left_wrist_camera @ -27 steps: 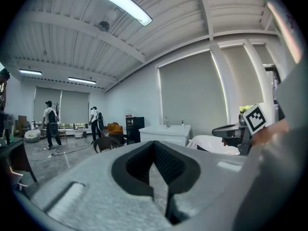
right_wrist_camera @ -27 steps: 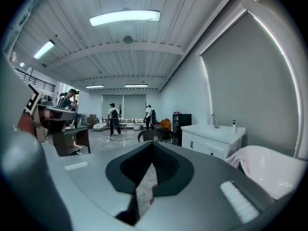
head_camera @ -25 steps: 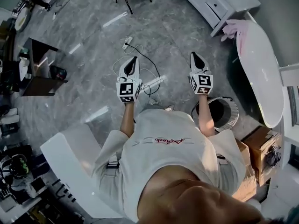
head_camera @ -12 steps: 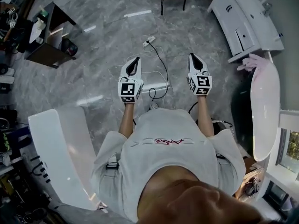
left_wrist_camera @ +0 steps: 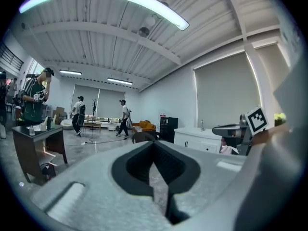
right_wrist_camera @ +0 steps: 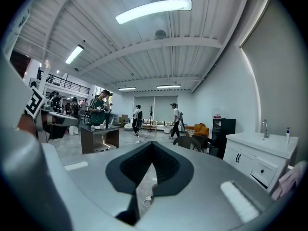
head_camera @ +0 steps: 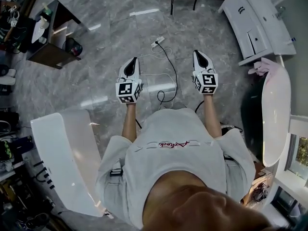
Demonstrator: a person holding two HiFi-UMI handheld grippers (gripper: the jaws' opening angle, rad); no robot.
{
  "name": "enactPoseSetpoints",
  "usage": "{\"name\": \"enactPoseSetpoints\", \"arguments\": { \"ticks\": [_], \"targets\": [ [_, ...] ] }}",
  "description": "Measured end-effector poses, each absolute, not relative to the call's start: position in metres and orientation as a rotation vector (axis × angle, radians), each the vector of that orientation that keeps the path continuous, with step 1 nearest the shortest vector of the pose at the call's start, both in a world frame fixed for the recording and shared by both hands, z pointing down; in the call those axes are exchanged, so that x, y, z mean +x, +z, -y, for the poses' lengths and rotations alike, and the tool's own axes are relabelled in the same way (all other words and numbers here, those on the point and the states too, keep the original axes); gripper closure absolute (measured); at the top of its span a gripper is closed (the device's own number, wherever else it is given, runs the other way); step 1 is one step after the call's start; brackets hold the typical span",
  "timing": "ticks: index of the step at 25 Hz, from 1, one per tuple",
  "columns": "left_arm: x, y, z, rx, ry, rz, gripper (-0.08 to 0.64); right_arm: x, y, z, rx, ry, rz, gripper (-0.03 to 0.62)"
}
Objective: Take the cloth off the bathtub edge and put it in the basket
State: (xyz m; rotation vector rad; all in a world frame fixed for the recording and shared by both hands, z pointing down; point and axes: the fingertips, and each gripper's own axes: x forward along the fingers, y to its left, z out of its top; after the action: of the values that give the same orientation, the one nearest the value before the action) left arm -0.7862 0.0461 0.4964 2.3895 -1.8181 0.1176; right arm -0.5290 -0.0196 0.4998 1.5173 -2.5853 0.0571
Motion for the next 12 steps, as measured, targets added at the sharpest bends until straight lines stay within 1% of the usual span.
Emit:
{"name": "enactPoseSetpoints", "arguments": {
  "ticks": [12],
  "targets": [
    [-0.772, 0.507, -0.028, 2.437, 0.143, 1.730, 0.560, -0.514, 0.516, 0.015, 1.561, 0.114, 2.542, 0.584]
  ]
}}
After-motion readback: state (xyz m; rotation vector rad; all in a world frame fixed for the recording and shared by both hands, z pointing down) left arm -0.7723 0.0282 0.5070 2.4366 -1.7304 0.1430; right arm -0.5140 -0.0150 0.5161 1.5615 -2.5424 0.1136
